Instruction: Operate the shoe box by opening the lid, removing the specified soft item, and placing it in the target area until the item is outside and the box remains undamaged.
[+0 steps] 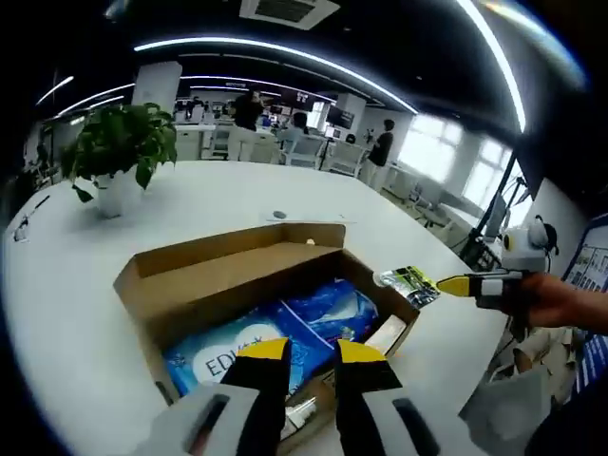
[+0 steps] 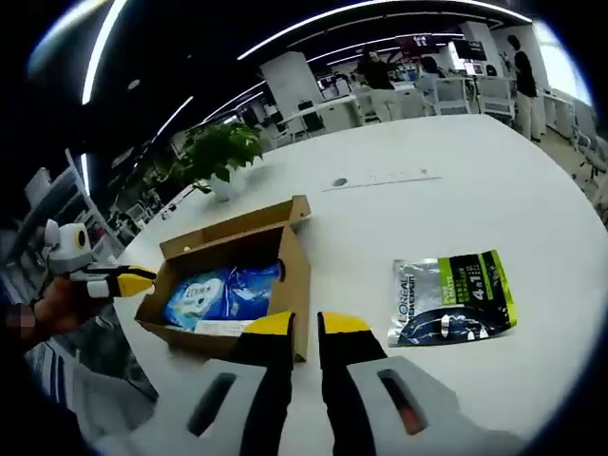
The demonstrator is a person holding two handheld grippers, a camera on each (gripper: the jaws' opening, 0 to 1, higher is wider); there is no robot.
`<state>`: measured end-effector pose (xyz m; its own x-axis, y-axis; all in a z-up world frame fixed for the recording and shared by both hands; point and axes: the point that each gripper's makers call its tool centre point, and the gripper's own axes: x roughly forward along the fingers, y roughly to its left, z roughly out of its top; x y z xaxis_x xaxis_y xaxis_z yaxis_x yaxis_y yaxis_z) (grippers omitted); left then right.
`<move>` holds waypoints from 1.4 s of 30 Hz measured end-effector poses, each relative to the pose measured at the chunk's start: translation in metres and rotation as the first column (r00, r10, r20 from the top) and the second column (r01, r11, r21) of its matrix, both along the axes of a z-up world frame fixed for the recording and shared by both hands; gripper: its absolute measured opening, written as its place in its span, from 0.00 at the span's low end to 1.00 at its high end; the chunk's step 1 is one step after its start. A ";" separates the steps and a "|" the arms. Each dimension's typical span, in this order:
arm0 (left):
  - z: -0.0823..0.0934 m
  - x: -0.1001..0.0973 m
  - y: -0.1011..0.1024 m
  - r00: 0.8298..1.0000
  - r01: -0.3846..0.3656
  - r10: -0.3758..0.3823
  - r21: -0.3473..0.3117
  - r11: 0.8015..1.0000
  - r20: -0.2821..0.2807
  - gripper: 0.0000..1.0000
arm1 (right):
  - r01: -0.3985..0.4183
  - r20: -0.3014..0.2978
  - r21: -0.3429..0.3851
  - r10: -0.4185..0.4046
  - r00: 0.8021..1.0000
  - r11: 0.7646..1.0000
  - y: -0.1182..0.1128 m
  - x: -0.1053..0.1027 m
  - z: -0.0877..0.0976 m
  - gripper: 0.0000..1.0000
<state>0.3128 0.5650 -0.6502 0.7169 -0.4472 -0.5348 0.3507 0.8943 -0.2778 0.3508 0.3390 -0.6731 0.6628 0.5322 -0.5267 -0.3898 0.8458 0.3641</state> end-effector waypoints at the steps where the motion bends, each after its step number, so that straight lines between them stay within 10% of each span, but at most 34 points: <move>1: -0.001 -0.002 0.005 1.000 -0.011 0.011 -0.003 1.000 -0.002 0.18 | -0.014 0.001 -0.002 0.014 1.000 1.000 0.005 0.000 0.000 0.08; 12: -0.013 -0.019 0.047 0.992 -0.127 0.126 -0.050 0.991 -0.026 0.18 | -0.143 -0.012 -0.030 0.143 0.990 0.989 0.065 -0.006 0.000 0.08; 42: -0.023 -0.035 0.063 0.982 -0.186 0.183 -0.132 0.974 -0.038 0.19 | -0.338 -0.111 -0.071 0.330 0.938 0.938 0.172 0.009 -0.041 0.11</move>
<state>0.2774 0.6277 -0.6729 0.7807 -0.3776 -0.4980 0.1746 0.8969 -0.4063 0.3603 0.5108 -0.7144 0.3991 0.6632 -0.6332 -0.6223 0.7031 0.3442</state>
